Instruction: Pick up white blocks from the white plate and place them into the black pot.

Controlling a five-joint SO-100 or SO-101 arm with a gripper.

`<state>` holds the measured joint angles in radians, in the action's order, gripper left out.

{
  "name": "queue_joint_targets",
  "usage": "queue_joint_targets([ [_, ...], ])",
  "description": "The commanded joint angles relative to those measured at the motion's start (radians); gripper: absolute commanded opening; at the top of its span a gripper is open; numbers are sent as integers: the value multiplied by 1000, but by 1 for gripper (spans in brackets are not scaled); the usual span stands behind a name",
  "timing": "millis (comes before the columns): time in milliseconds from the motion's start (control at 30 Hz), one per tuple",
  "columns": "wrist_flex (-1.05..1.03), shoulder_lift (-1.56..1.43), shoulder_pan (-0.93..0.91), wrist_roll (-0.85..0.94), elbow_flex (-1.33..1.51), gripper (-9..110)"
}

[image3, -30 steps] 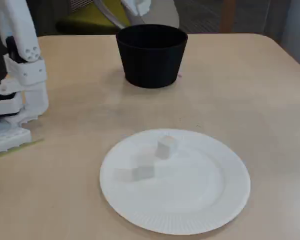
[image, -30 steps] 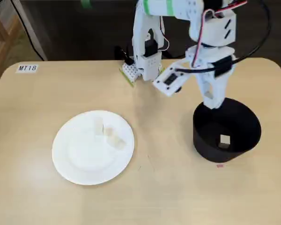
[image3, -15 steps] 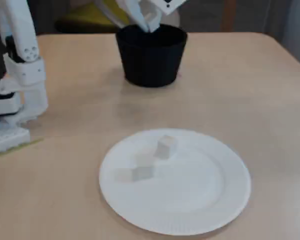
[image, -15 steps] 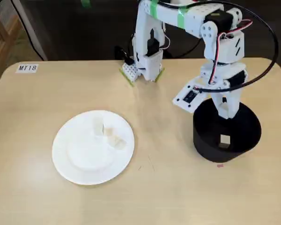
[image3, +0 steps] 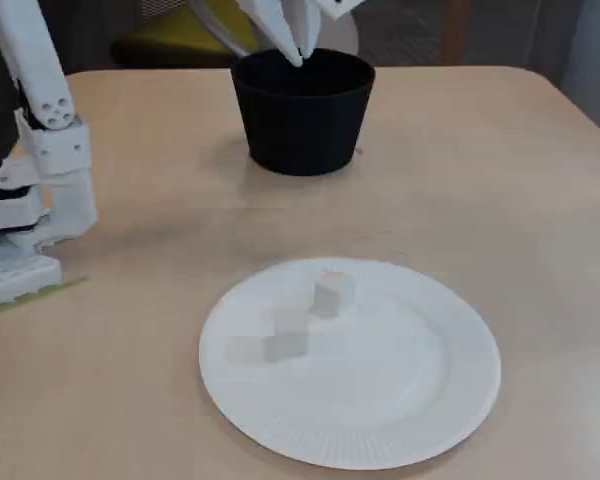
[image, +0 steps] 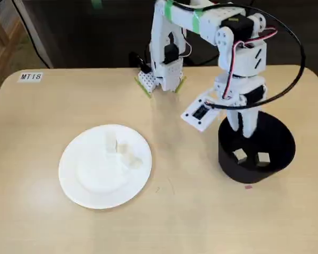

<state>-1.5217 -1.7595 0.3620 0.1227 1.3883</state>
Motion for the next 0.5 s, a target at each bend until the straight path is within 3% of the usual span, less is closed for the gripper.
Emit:
queue_joint_targets([
  [0, -98, -126, -253, 69, 34, -2],
  [200, 34, -298, -586, 356, 351, -2],
  [333, 178, -339, -681, 537, 534, -2],
  [467, 268, -341, -701, 588, 597, -2],
])
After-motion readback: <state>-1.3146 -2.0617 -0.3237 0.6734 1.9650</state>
